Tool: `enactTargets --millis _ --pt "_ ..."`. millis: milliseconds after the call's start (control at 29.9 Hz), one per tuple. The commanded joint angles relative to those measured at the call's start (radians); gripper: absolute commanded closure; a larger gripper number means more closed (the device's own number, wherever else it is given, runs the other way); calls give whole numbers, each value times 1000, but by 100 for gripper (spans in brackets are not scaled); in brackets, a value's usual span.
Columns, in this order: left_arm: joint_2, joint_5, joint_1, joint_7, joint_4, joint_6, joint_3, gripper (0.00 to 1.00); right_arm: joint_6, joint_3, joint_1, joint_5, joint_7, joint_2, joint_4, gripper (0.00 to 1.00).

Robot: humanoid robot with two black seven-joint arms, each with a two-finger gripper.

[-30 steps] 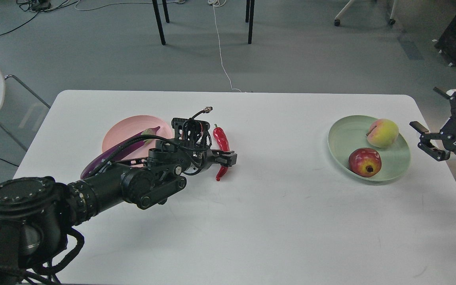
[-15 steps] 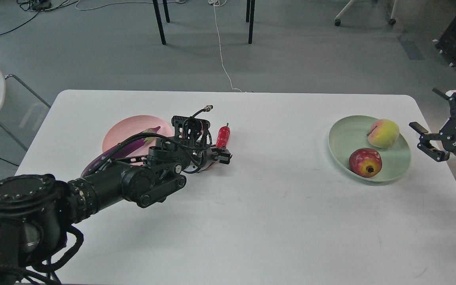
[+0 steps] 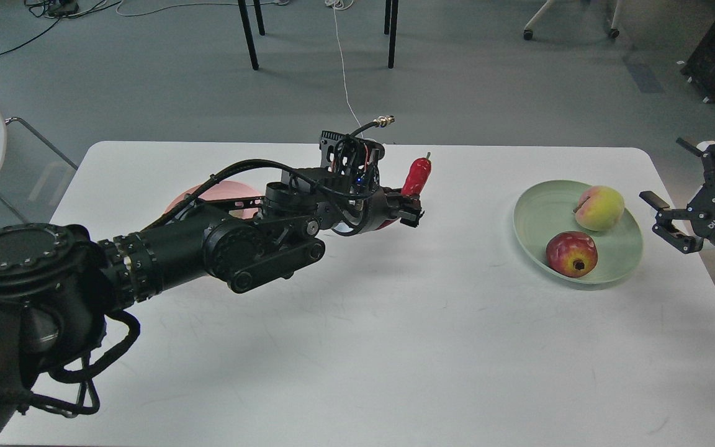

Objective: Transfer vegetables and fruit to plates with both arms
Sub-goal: 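Lift the chili pepper and place it on the pink plate, then raise the left gripper away from the pink plate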

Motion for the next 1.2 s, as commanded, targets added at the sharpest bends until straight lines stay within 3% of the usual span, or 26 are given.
enactTargets --millis 0,368,669,1171 --pt "131 2 0 -2 -75 -71 6 84 0 0 -5 0 0 2 1 3" --pt "403 27 11 -97 -129 -121 32 84 0 0 -5 -2 0 5 5 3" --pt "545 352 11 -313 -111 -121 56 84 0 0 -5 -2 0 6 5 3" --pt "579 415 49 -347 21 -109 95 79 0 2 -8 -2 0 3 22 3"
